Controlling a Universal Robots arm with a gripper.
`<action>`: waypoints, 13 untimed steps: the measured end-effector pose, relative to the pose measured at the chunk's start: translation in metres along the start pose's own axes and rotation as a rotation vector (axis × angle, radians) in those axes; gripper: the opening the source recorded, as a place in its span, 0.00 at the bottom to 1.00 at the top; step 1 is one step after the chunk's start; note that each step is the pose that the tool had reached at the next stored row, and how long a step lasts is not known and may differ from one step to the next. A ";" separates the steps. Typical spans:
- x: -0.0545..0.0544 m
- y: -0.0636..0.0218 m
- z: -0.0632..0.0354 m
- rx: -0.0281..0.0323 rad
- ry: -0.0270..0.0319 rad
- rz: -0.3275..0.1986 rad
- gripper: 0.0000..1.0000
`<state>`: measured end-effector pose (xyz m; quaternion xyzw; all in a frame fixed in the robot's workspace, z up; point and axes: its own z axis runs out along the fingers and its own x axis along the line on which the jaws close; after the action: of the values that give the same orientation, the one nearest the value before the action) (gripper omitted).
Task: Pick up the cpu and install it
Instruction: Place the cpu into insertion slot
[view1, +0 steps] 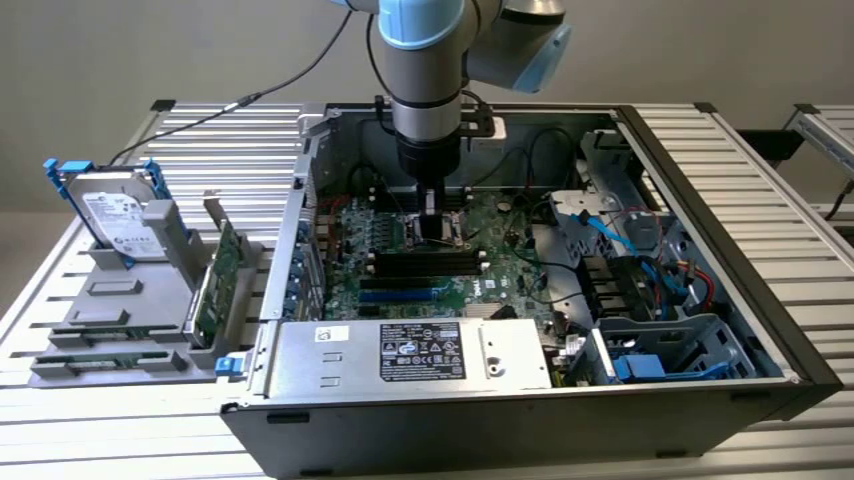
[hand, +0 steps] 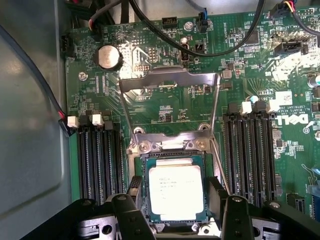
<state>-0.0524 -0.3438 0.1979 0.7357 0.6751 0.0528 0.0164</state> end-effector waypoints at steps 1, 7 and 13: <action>0.000 0.0002 0.0000 -0.0001 -0.0002 0.003 0.63; 0.001 0.0008 0.0002 -0.0008 -0.0012 0.014 0.63; 0.002 0.0007 0.0002 -0.0023 -0.0038 0.040 0.63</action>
<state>-0.0516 -0.3416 0.1979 0.7492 0.6600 0.0524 0.0175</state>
